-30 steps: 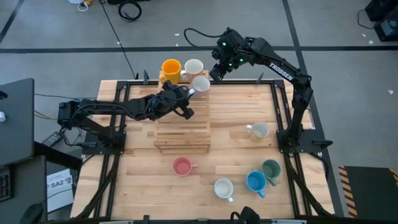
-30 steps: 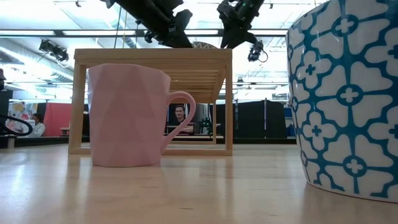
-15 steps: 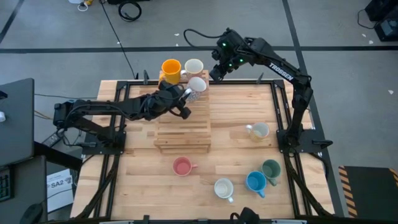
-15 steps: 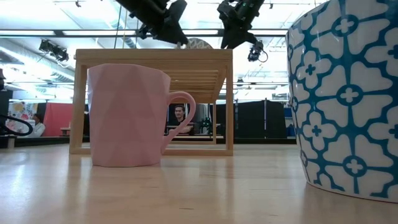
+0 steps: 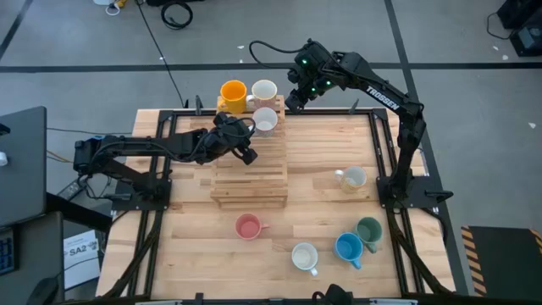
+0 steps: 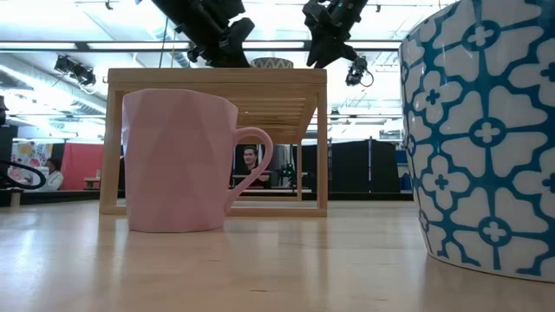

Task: Place coffee mugs
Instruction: Put the gray mug on the shelf, then put the orange mug on the shelf

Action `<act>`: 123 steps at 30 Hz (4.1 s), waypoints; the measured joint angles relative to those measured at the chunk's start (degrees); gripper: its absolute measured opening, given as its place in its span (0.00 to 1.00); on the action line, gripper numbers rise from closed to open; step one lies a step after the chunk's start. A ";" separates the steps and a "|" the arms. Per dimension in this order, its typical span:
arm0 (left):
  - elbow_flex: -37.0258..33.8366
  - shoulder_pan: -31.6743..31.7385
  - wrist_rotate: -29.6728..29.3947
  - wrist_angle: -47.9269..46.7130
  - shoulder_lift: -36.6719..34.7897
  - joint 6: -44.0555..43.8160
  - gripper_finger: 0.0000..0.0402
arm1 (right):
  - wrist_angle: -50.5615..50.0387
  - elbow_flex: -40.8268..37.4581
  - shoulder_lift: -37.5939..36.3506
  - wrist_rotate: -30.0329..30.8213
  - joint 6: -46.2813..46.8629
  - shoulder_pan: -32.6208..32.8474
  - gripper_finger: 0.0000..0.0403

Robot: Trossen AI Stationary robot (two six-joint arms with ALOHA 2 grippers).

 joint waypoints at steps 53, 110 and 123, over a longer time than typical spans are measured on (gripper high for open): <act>0.02 1.62 0.15 2.54 -0.67 3.47 0.51 | -0.44 -0.02 0.04 0.00 0.01 0.04 0.33; 0.07 -23.30 2.05 -9.76 -9.07 1.00 0.51 | -19.97 -31.73 -31.72 21.42 30.68 27.99 0.33; 0.07 -23.28 2.05 -9.72 -9.05 1.01 0.51 | -16.73 -58.11 -44.87 20.07 52.43 28.00 0.33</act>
